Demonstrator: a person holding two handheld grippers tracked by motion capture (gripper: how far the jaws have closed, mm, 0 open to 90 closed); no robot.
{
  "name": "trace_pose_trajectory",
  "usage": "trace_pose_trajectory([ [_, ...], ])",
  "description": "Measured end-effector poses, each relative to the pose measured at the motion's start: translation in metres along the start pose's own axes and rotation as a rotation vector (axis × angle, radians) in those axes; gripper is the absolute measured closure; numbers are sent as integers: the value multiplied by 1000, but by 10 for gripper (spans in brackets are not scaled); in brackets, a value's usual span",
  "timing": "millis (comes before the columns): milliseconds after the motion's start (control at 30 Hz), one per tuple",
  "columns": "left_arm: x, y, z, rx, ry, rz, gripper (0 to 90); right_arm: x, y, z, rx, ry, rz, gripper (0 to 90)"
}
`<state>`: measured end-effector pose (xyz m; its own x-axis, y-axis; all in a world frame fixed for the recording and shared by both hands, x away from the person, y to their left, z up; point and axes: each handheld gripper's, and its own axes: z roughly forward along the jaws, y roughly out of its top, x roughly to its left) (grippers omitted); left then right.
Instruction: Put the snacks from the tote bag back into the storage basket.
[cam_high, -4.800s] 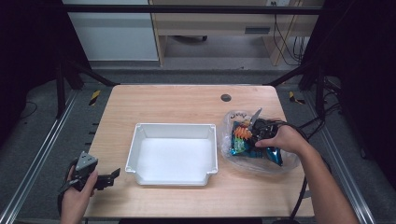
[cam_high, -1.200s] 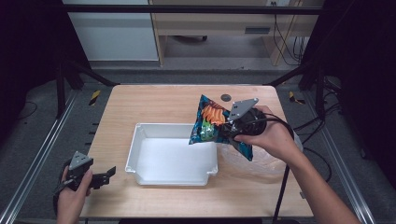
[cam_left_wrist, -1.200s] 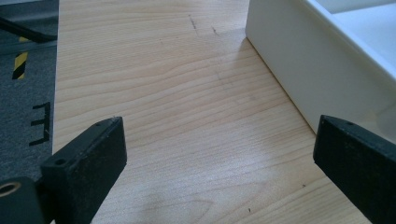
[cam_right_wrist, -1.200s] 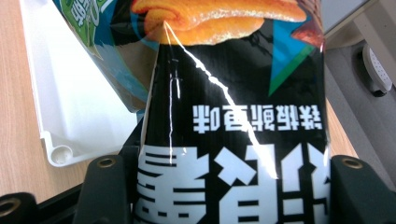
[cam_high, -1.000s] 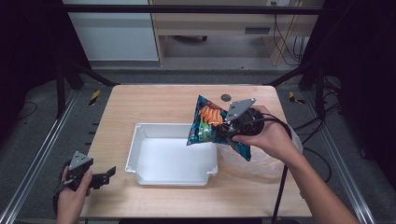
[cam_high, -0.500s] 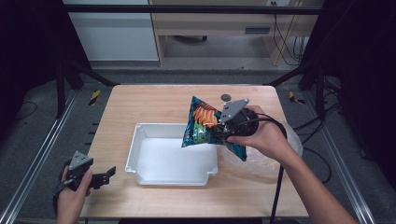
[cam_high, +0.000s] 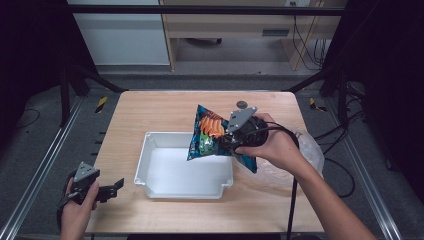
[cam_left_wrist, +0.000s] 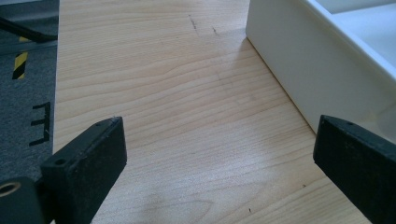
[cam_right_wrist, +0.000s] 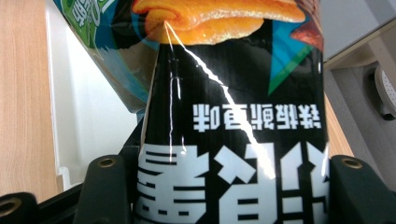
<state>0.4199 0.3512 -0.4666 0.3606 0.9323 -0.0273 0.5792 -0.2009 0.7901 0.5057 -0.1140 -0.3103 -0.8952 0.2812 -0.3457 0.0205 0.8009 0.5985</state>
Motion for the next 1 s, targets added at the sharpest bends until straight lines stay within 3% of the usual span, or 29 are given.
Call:
trace_pose_trajectory([
  [1000,1,0,-1,-4,2,-8,25,9,17,13,-9,34,-40,409],
])
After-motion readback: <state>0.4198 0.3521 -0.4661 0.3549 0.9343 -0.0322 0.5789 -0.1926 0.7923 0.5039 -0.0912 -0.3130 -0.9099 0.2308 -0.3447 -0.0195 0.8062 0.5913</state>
